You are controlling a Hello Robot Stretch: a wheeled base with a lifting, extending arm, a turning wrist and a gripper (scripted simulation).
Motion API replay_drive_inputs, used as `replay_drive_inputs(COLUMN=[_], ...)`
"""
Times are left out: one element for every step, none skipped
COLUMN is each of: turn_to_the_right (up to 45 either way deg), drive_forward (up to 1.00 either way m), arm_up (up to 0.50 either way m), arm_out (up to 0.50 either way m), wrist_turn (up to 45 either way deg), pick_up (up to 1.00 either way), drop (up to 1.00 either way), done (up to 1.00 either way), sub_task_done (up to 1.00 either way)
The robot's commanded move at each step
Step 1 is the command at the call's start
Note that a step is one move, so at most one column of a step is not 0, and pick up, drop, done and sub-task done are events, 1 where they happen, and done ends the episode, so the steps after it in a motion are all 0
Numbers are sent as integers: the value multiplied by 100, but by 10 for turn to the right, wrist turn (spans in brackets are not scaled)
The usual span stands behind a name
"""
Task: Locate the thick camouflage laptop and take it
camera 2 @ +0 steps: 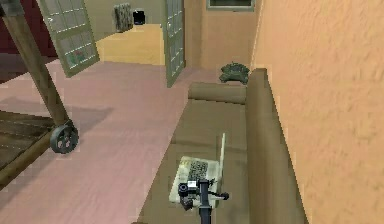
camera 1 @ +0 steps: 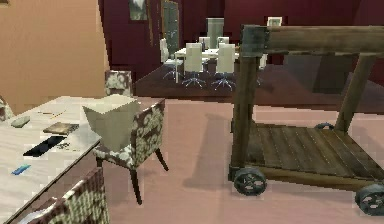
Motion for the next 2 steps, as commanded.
replay_drive_inputs(turn_to_the_right=[0, 0], drive_forward=[0, 0], arm_up=[10, 0], arm_out=[0, 0], wrist_turn=[0, 0], pick_up=[0, 0], drop=[0, 0], done=[0, 100], sub_task_done=[0, 0])
